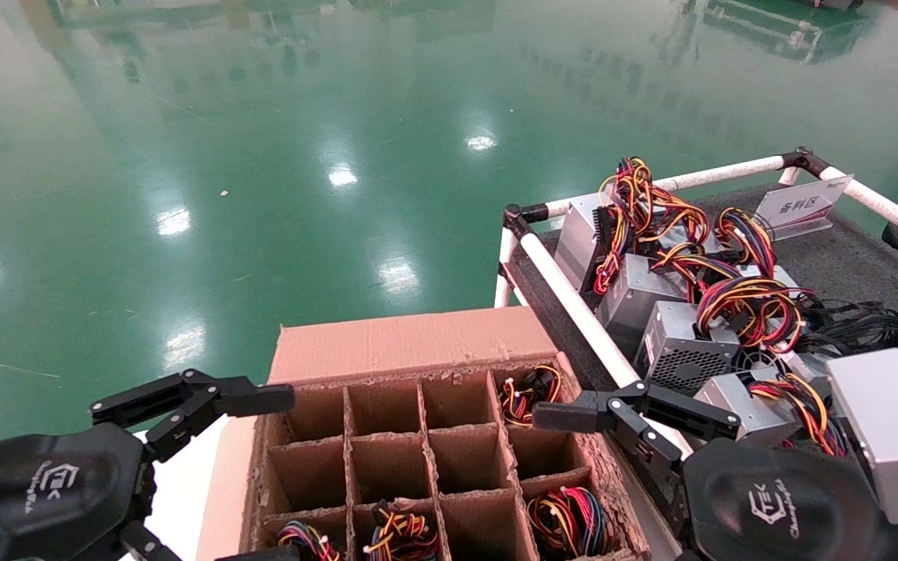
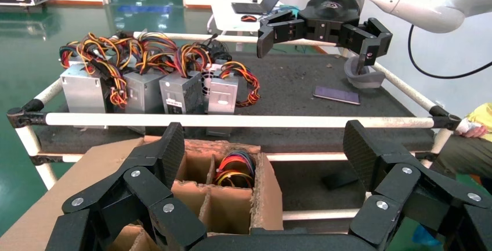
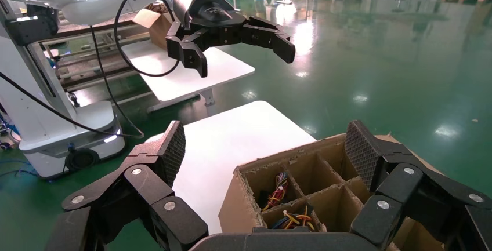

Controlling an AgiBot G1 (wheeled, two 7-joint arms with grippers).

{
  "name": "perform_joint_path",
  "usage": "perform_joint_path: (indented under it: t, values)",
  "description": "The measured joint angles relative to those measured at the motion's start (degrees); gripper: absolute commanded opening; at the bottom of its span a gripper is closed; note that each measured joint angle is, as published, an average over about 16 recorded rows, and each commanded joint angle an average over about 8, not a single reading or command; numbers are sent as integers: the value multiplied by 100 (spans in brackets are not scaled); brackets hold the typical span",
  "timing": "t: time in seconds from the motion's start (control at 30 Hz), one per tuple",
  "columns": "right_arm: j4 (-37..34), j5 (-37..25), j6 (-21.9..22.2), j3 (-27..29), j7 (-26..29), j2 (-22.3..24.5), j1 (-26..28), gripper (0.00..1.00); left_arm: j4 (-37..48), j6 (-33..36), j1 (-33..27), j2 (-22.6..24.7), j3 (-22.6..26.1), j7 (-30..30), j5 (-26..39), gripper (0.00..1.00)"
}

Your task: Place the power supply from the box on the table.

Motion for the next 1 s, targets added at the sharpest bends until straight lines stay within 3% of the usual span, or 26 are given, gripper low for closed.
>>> perform_joint_path:
  t: [0.37, 0.63, 1.0]
  values:
    - [0, 0, 0, 0, 0, 0, 0, 100, 0, 0, 0, 0, 0, 0, 0, 100]
    - [0, 0, 0, 0, 0, 0, 0, 100, 0, 0, 0, 0, 0, 0, 0, 3]
    - [0, 0, 0, 0, 0, 0, 0, 100, 0, 0, 0, 0, 0, 0, 0, 0]
